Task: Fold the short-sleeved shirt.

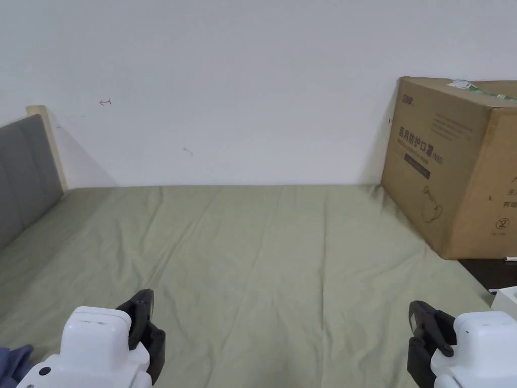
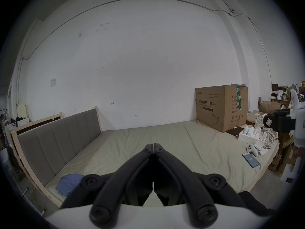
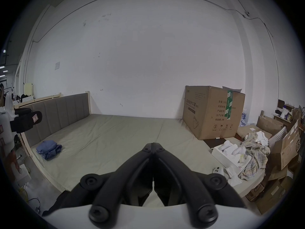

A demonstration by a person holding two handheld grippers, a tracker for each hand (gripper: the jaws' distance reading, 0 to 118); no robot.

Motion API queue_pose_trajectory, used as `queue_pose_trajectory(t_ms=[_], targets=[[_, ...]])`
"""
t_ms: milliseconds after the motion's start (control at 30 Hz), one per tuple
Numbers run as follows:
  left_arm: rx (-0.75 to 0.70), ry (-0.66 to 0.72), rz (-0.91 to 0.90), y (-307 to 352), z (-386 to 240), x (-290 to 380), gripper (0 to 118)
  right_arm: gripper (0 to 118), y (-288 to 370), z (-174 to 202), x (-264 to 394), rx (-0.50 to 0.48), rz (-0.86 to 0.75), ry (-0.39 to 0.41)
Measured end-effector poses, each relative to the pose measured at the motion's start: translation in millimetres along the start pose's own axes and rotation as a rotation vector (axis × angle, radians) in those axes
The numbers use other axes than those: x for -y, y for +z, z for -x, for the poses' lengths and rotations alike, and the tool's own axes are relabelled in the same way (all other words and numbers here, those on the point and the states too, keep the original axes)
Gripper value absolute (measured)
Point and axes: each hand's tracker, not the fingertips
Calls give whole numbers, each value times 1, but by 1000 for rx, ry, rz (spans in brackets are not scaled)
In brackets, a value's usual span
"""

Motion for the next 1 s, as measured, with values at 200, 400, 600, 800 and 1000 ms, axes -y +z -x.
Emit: queue_pose_trajectory(t_ms=[200,400,600,800,1000], targets=[[46,94,35,-4,7,-6,91,118,-20,-3,-4,13,167,2],[14,82,15,-1,4,-6,90,118,-21,-6,-1,-98,158,-96],[30,61,6,0,0,-9,90,118,-10,-12,-15,-204,98,-187],[26,95,1,-2,2,-13,90,118,-5,0,-25,-77,55,-117],[30,101,-3,0,2,-13,90,118,-5,4,-21,-118,62,-139]])
